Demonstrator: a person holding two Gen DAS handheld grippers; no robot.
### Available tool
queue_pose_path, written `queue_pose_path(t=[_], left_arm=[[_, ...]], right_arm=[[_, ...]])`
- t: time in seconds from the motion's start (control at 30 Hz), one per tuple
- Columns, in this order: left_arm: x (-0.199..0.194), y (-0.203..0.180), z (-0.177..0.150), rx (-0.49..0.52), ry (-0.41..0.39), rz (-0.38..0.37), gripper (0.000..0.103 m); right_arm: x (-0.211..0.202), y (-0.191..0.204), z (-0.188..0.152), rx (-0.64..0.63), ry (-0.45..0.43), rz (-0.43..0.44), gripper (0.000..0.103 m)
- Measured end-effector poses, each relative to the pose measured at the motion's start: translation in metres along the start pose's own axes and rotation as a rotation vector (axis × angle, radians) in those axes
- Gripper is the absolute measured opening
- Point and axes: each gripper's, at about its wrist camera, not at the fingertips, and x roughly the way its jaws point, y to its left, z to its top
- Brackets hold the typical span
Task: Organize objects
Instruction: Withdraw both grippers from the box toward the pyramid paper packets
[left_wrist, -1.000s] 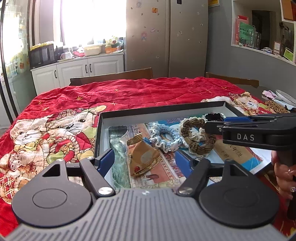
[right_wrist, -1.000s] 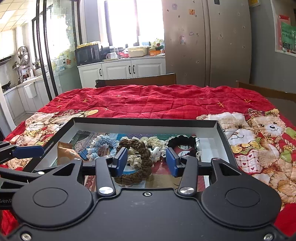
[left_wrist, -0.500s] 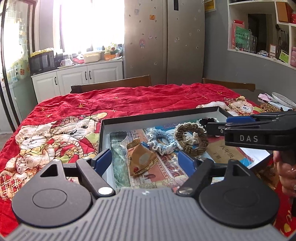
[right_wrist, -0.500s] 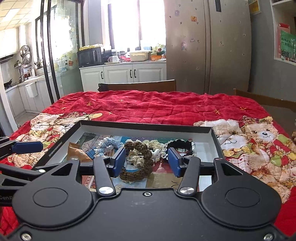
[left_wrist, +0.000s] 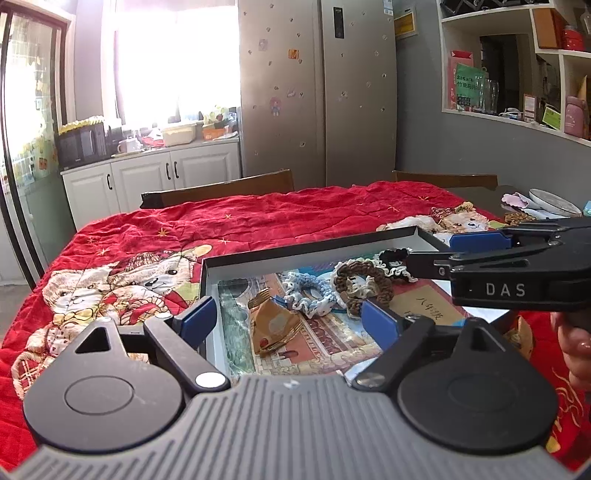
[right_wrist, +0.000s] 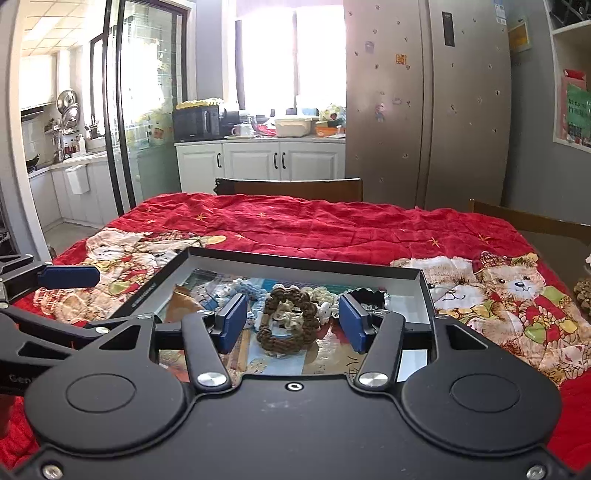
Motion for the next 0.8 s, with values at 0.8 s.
queue_pose_path(t=[0.8], left_arm=[[-0.066,-0.015,-0.002,0.085,-0.081,-0.002,0.103]], right_arm=[[-0.086,-0.012,-0.012,-0.041,-0.04,0.004,0.068]])
